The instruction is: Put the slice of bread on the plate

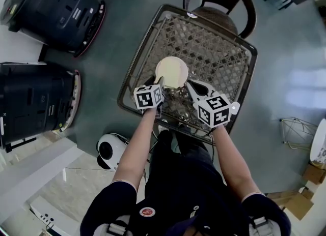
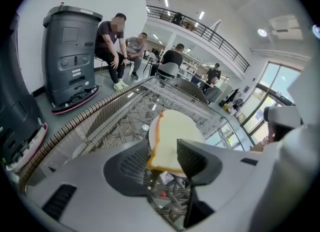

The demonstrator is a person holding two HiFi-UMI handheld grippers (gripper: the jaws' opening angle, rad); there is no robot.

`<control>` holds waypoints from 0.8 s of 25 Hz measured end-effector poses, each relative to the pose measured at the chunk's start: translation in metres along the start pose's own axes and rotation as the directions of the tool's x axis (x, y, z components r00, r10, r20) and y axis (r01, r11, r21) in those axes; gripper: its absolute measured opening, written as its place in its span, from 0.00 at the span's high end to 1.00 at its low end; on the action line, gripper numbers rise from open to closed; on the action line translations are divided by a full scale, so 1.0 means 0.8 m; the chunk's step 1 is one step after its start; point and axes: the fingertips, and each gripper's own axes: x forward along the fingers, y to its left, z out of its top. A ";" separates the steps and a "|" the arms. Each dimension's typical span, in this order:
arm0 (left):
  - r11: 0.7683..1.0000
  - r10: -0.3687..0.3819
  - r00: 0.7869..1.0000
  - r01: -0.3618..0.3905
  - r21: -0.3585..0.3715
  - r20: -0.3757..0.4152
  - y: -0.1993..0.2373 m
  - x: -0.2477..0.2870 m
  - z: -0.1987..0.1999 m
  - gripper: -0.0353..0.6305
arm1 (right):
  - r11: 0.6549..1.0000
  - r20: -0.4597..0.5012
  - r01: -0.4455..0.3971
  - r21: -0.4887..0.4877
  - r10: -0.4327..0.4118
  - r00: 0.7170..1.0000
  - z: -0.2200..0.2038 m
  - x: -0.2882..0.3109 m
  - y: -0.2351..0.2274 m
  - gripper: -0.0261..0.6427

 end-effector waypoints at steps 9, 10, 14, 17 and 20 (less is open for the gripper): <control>0.996 -0.069 0.995 0.065 0.054 0.078 -0.030 -0.042 0.037 0.70 | 1.000 0.048 0.005 0.007 -0.005 0.999 0.016 -0.019 0.002 0.95; 0.993 -0.099 0.991 0.093 0.067 0.092 -0.041 -0.050 0.044 0.70 | 1.000 0.058 0.005 0.010 -0.006 0.998 0.019 -0.022 0.003 0.95; 0.974 -0.195 0.969 0.172 0.150 0.154 -0.081 -0.086 0.069 0.70 | 1.000 0.104 0.003 0.018 -0.005 0.995 0.034 -0.038 0.012 0.95; 0.952 -0.269 0.946 0.234 0.196 0.178 -0.115 -0.113 0.077 0.76 | 1.000 0.139 0.000 0.023 -0.003 0.990 0.044 -0.052 0.020 0.95; 0.931 -0.325 0.923 0.275 0.240 0.204 -0.148 -0.140 0.084 0.83 | 1.000 0.171 -0.002 0.021 -0.002 0.985 0.054 -0.067 0.028 0.95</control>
